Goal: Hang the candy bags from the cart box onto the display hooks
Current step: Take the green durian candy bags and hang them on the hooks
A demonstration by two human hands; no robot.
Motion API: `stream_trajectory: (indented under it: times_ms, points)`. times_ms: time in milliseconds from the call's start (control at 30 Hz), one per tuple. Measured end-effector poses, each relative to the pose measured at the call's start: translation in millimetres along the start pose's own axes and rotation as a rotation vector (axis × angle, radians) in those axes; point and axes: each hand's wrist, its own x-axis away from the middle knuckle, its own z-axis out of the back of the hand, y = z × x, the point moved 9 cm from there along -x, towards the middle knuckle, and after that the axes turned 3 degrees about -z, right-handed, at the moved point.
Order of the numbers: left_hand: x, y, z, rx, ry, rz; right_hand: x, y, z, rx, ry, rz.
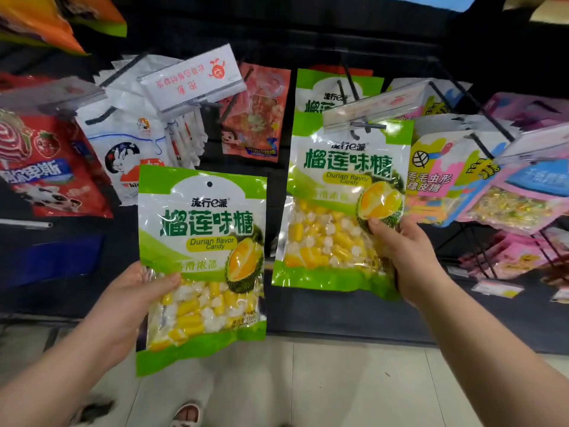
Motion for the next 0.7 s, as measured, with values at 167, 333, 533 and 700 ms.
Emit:
stream_trajectory:
  times_ms: [167,333,533,700]
  points:
    - [-3.3,-1.7,6.3,-0.011,0.008,-0.012,-40.9,-2.3,-3.6,0.132,0.068,-0.02]
    - [-4.3,-5.3,-1.9,-0.015,-0.041,-0.022,-72.0,3.0,-3.8,0.195,0.148,-0.067]
    - [-1.5,-8.6,-27.3,0.026,-0.124,-0.052,-90.1,15.5,-1.2,0.33,0.097,-0.097]
    - [2.1,-3.0,-60.5,0.03,-0.251,-0.095,-79.8,8.5,9.8,0.47,0.187,-0.034]
